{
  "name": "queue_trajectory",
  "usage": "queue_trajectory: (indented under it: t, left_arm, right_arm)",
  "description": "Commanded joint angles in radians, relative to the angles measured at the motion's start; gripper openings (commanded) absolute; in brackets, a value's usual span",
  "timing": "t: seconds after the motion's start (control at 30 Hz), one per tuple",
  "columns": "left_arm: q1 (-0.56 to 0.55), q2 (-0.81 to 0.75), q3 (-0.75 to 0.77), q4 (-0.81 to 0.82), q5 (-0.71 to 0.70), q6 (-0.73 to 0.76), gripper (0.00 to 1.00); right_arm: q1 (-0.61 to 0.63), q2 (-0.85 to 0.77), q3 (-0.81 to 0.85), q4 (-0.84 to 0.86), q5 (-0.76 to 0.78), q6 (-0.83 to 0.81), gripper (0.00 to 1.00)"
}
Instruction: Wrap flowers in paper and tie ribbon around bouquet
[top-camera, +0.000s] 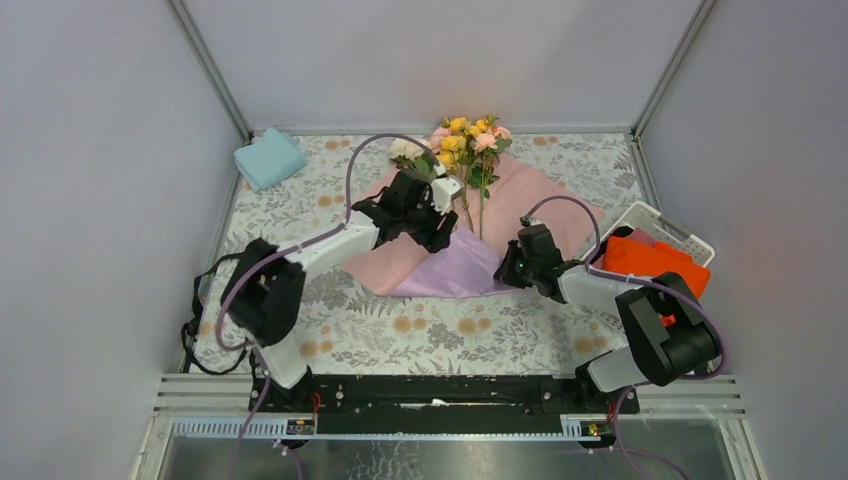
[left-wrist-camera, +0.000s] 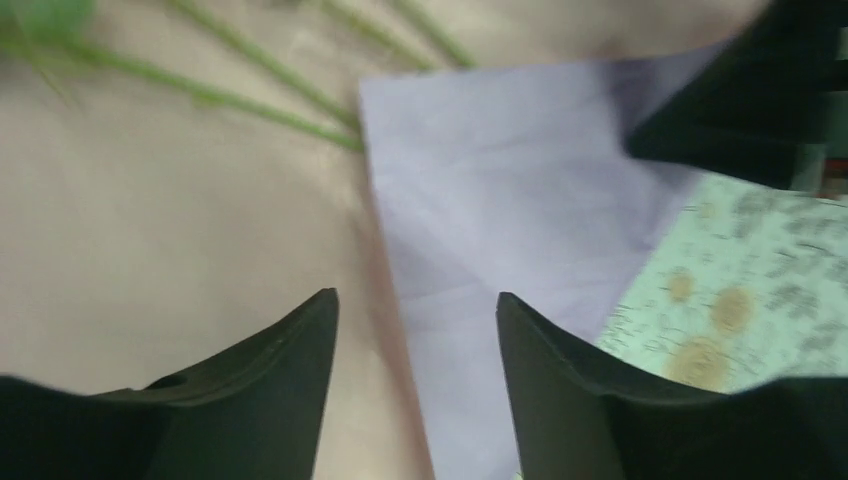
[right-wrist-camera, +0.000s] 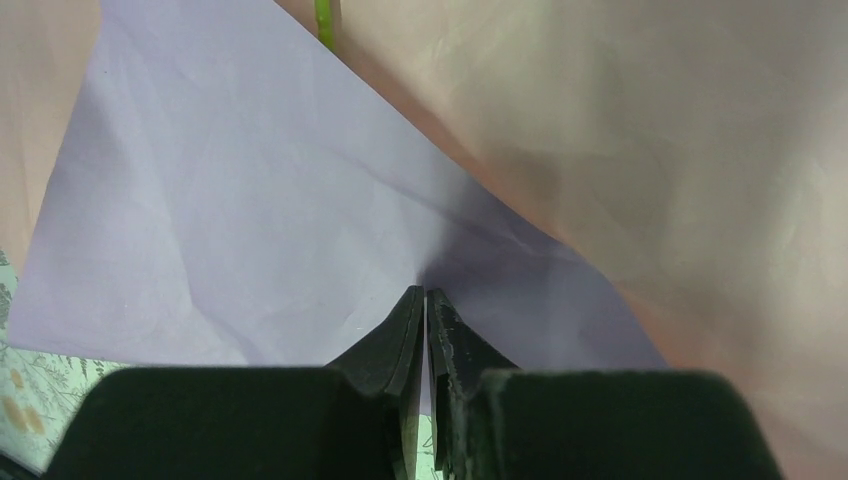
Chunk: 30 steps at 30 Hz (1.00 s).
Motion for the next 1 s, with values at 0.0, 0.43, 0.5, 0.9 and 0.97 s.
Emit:
queue_trajectory:
  t: [0.0, 0.43, 0.5, 0.9, 0.97]
  left_arm:
    - [-0.113, -0.134, 0.063, -0.177, 0.098, 0.127, 0.56]
    - [-0.031, 0.11, -0.093, -0.212, 0.21, 0.126, 0.0]
    - [-0.023, 0.06, -0.167, -0.22, 0.181, 0.164, 0.0]
    - [0.173, -0.23, -0.239, -0.656, -0.025, 0.514, 0.16]
    - [0.176, -0.272, -0.157, -0.685, 0.053, 0.517, 0.33]
  right_arm:
    - [-0.001, -0.005, -0.028, -0.055, 0.066, 0.017, 0.12]
    - [-0.002, -0.01, -0.076, -0.04, 0.093, 0.054, 0.13]
    - [-0.003, -0.018, -0.086, -0.044, 0.097, 0.054, 0.13]
    - [-0.012, -0.061, -0.061, -0.118, 0.095, -0.007, 0.13]
    - [-0.013, -0.055, -0.049, -0.123, 0.086, -0.008, 0.13]
